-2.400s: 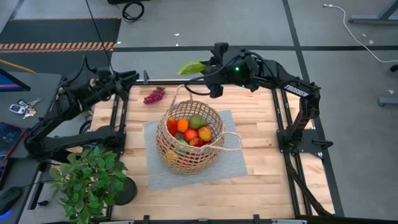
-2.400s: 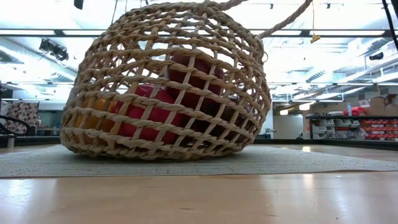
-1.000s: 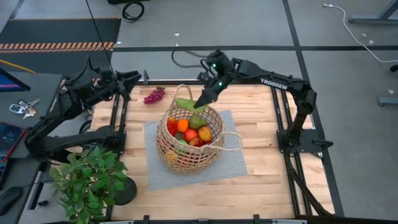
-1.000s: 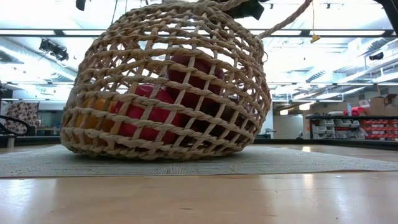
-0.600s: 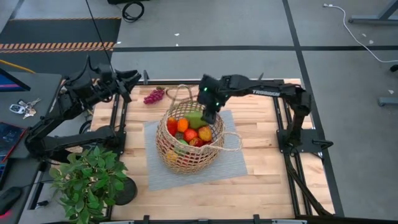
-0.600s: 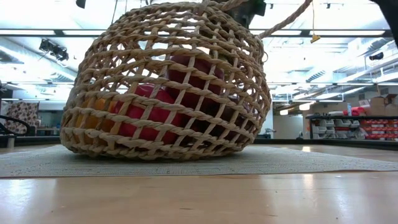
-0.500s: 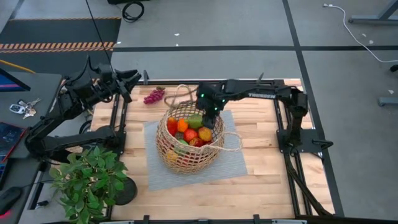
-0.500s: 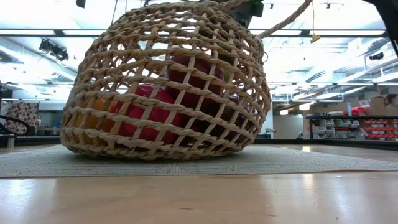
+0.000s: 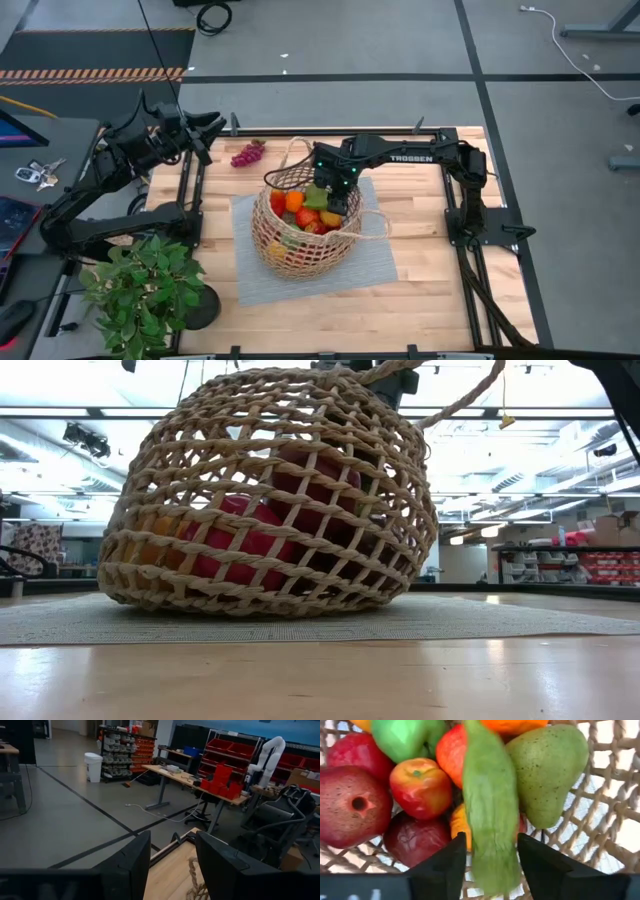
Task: Build produce basket
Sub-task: Put the green cucumber into the brown woven basket, then put the purple grapes into the brown woven basket
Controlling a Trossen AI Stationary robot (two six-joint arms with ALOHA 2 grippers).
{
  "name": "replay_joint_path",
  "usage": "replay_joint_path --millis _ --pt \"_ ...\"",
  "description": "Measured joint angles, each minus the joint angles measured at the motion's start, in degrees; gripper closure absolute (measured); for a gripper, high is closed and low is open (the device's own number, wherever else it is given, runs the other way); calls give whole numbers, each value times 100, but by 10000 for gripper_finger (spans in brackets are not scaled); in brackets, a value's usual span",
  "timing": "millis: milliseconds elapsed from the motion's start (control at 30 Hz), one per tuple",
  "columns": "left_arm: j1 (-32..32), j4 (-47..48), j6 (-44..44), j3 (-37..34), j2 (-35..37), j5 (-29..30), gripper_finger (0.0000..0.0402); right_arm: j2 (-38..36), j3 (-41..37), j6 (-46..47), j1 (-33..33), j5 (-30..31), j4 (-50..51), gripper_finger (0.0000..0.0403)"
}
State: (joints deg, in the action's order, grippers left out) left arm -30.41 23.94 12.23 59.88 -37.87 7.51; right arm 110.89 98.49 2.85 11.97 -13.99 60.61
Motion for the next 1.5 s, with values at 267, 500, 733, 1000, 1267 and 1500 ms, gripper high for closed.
replay_joint_path --millis 267,500,733,1000,1267,1500 --pt "0 1072 782 -40 -323 -39 240 -7 402 120 140 -157 321 143" --pt "-30 1399 1060 -216 -1552 -481 252 -253 1441 -75 524 -51 514 101" --pt "-695 1472 679 -225 -2417 -755 267 -1312 1562 -248 1100 72 485 99" --pt "-1579 1522 107 -223 -2948 -981 276 -3043 614 -242 1359 509 -215 103" --pt "-1932 1760 -103 -164 -4221 -1181 224 -4552 -972 498 1459 799 -1036 104" --pt "-1872 1792 -827 89 -4965 -719 93 -5267 -1874 956 1475 799 -1184 104"
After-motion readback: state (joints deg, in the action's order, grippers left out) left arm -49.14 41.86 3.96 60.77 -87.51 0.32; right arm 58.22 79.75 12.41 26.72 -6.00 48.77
